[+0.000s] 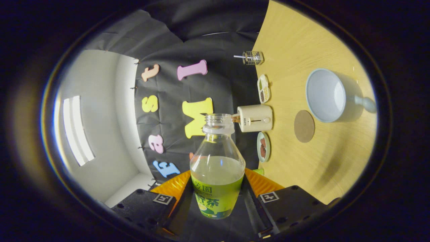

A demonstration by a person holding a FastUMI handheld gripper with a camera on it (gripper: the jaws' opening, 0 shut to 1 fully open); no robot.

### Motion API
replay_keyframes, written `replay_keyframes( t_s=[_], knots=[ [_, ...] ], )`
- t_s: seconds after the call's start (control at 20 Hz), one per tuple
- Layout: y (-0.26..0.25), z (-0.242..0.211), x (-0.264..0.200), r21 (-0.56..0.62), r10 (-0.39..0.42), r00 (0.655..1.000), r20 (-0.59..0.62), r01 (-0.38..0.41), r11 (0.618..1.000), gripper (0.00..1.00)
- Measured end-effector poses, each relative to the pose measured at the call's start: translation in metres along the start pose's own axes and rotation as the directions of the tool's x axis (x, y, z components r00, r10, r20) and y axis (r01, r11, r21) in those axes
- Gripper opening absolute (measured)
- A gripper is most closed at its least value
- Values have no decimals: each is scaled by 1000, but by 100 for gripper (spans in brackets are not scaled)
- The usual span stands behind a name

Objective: Take the bottle from table, then pour the juice into the cup, finally place the bottle on the coaster

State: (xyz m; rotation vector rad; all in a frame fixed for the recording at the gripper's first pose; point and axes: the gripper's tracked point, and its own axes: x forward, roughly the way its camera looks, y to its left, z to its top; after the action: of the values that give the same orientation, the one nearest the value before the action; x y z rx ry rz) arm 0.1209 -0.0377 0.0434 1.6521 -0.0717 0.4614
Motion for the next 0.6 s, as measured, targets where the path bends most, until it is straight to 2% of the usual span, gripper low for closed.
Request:
replay_keyframes(
  t_s=[0.6],
  knots=[
    [-2,16,-8,172,58,998,38,-64,983,78]
  ],
)
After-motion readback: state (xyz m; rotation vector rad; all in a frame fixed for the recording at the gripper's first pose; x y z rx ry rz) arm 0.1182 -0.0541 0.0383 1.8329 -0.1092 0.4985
